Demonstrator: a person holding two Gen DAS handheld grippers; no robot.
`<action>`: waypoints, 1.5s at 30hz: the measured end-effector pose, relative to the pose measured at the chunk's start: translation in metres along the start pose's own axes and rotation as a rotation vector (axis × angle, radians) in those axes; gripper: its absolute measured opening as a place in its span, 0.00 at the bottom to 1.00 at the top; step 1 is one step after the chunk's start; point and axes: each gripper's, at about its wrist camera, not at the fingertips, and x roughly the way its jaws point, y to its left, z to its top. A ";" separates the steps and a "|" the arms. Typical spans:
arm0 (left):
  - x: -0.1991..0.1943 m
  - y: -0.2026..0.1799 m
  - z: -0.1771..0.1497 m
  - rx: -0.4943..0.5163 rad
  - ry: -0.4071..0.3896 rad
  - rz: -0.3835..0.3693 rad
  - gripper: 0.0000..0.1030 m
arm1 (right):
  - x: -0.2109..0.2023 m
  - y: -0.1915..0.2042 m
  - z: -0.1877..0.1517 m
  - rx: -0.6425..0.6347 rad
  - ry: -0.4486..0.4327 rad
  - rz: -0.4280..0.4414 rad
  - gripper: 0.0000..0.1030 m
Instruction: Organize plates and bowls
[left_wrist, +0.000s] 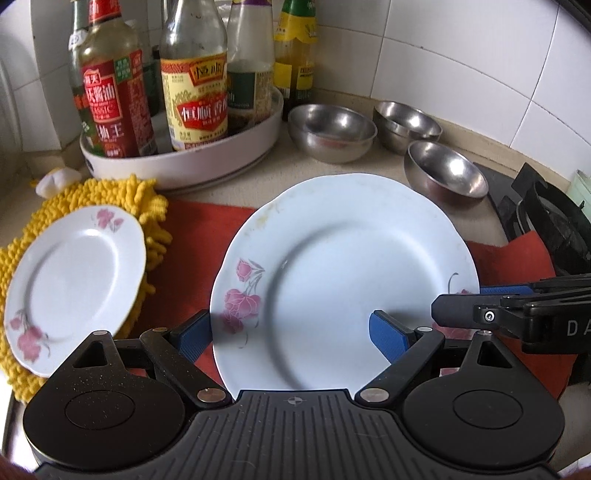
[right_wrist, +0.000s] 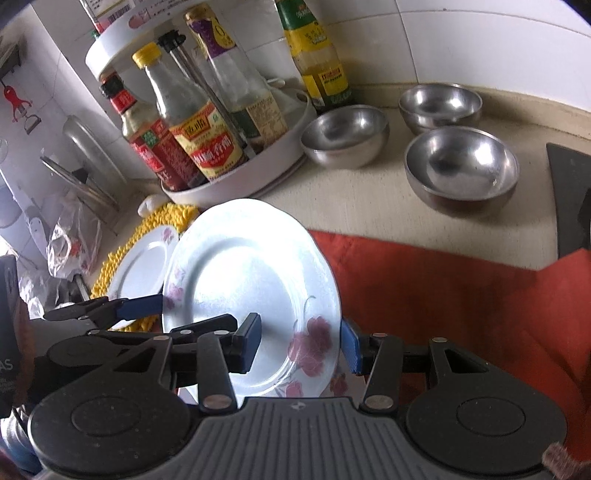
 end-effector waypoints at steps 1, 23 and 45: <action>0.000 0.000 -0.002 -0.002 0.004 0.001 0.90 | 0.000 0.000 -0.002 -0.001 0.007 0.001 0.42; -0.001 -0.004 -0.031 0.016 0.078 0.007 0.90 | 0.004 0.004 -0.032 -0.037 0.127 -0.011 0.42; -0.016 -0.005 -0.030 0.041 0.026 0.018 0.96 | -0.014 0.021 -0.021 -0.185 0.048 -0.165 0.48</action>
